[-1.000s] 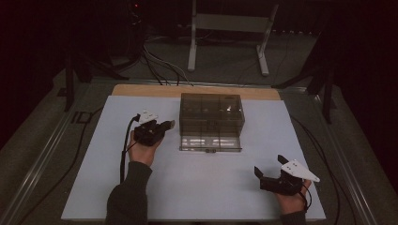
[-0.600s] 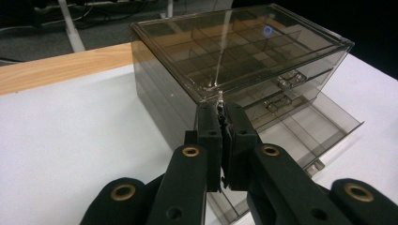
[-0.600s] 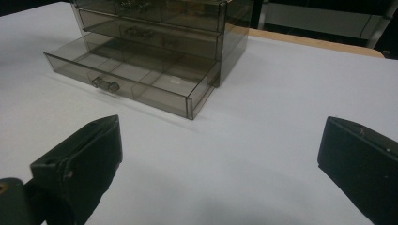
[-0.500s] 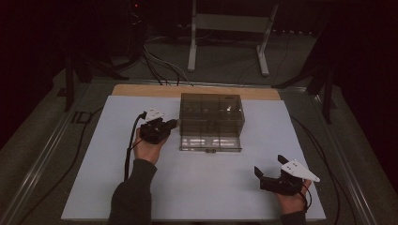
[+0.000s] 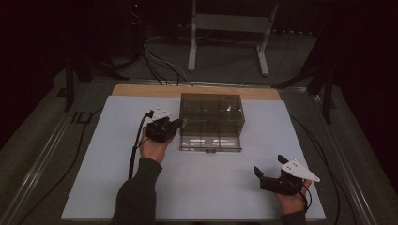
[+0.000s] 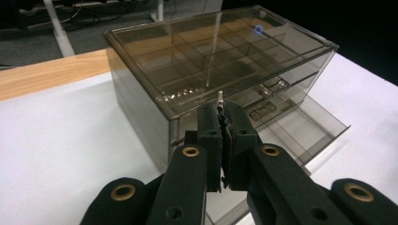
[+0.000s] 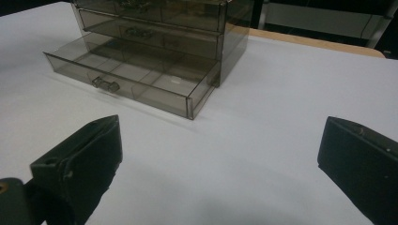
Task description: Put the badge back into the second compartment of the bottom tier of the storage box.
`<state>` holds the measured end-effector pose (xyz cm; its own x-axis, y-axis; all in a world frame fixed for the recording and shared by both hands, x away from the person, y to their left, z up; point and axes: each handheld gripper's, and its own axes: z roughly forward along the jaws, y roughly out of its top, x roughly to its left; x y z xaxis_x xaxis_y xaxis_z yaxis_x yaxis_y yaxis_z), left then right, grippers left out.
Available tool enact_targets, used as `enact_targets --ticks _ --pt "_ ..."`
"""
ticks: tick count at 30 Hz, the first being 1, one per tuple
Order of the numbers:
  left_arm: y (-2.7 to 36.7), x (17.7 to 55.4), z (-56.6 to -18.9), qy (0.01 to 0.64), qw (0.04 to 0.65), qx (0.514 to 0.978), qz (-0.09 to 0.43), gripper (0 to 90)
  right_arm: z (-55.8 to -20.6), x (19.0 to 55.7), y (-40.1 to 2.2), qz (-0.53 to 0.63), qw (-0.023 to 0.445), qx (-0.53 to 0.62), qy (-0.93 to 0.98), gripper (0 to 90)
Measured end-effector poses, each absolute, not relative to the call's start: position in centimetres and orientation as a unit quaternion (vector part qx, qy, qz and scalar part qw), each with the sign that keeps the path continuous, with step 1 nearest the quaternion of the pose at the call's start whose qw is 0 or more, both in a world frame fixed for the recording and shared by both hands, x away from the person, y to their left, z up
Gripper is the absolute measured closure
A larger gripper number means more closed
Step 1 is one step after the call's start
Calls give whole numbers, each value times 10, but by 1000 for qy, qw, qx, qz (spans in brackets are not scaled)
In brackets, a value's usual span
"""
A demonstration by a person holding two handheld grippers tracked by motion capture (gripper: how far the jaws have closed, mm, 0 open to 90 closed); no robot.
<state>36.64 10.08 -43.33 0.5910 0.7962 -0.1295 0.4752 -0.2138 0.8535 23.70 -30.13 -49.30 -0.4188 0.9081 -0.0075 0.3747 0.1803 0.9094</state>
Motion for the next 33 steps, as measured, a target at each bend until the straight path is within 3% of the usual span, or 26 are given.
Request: enact_targets --ticks 33 --pt "61 370 -444 398 463 778 148 884 -493 237 -302 454 295 451 709 7"
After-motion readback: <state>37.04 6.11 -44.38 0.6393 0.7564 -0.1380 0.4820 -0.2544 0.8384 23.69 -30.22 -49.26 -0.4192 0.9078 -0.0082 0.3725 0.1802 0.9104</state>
